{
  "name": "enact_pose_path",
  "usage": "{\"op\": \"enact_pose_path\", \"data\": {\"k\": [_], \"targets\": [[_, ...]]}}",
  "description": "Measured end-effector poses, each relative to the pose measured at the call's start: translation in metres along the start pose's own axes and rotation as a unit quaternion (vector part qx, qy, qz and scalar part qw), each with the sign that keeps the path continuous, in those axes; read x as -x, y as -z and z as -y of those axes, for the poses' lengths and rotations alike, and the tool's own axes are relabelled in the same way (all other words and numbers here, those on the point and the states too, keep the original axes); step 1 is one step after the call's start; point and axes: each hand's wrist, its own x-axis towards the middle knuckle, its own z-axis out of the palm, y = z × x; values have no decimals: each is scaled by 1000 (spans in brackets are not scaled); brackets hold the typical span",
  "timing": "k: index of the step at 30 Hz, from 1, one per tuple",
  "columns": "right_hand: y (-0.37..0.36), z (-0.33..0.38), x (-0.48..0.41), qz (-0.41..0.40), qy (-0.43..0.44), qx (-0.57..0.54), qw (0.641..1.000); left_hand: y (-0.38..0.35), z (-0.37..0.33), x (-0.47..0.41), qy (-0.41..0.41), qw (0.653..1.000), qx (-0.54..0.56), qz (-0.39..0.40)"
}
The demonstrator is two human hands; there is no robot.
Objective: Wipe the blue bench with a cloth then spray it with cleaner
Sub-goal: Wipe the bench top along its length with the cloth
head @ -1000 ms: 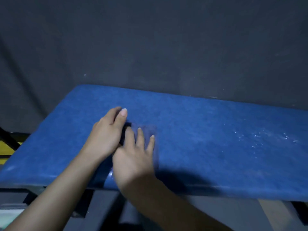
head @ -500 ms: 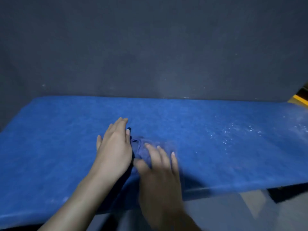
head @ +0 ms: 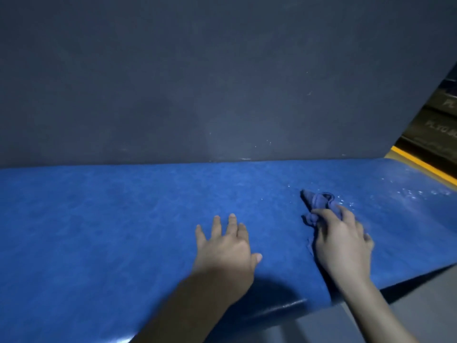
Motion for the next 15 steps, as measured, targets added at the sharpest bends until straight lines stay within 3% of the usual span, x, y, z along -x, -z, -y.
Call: {"op": "enact_pose_path", "data": {"k": [3, 5, 7, 9, 13, 15], "targets": [[-7, 24, 21, -24, 89, -16, 996, 11, -4, -6, 14, 1000, -18, 20], [-14, 43, 35, 3, 198, 25, 980, 18, -10, -9, 29, 998, -39, 42], [-19, 49, 25, 50, 242, 12, 969, 25, -18, -12, 47, 996, -59, 53], [-20, 26, -4, 81, 206, 6, 975, 29, -25, -14, 66, 995, -70, 37], [-1, -28, -57, 31, 82, 38, 995, 24, -34, -22, 90, 994, -45, -34], [3, -36, -64, 29, 46, 40, 998, 15, -37, -33, 58, 997, -7, -44]]}}
